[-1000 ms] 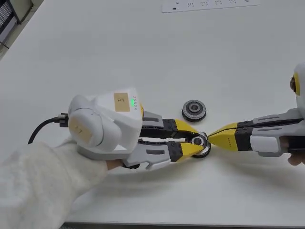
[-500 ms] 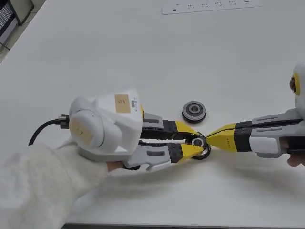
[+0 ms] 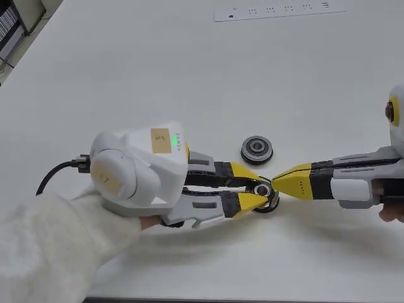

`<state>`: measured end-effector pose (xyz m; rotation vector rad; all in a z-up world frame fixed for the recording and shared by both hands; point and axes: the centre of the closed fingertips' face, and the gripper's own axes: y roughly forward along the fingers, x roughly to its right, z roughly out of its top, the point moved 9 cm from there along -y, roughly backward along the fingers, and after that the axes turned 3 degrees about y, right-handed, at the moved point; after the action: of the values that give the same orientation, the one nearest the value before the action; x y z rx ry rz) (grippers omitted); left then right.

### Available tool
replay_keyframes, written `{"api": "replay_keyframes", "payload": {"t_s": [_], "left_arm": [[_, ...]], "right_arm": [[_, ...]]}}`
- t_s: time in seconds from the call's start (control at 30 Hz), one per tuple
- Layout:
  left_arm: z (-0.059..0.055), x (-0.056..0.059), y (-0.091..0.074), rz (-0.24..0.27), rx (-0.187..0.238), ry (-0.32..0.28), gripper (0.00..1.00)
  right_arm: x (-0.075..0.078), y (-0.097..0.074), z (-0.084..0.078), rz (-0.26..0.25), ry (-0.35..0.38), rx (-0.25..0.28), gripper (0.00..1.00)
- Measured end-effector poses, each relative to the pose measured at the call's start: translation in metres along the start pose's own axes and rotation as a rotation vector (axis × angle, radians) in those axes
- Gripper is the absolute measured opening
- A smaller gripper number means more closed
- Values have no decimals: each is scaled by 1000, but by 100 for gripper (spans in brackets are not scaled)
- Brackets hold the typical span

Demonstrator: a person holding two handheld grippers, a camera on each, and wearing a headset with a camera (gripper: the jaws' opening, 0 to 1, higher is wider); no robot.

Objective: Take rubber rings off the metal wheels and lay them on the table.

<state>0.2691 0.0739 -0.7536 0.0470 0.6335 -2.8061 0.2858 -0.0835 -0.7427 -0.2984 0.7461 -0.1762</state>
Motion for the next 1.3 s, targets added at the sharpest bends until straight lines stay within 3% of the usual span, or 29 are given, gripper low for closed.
{"api": "replay_keyframes", "payload": {"t_s": [0.13, 0.23, 0.37, 0.5, 0.67, 0.97, 1.3], "left_arm": [[0, 0, 0, 2, -4, 3, 14], [1, 0, 0, 9, -6, -38, 14], [3, 1, 0, 0, -14, -44, 17], [5, 3, -1, -11, -31, -16, 21], [12, 0, -10, -21, 2, -46, 22], [25, -11, -26, 37, 38, -60, 39], [34, -10, -31, 26, 30, -69, 60]], "right_arm": [[0, 0, -1, -16, -26, -14, 0], [2, 1, -2, -30, -33, -24, 0], [3, 0, -2, -44, -40, -33, 0], [4, 0, -2, -60, -49, -48, 0], [2, -1, 0, -59, -62, -56, 0], [-2, -5, 5, -65, -78, -51, 0], [-8, -13, 12, -83, -122, -55, 0]]}}
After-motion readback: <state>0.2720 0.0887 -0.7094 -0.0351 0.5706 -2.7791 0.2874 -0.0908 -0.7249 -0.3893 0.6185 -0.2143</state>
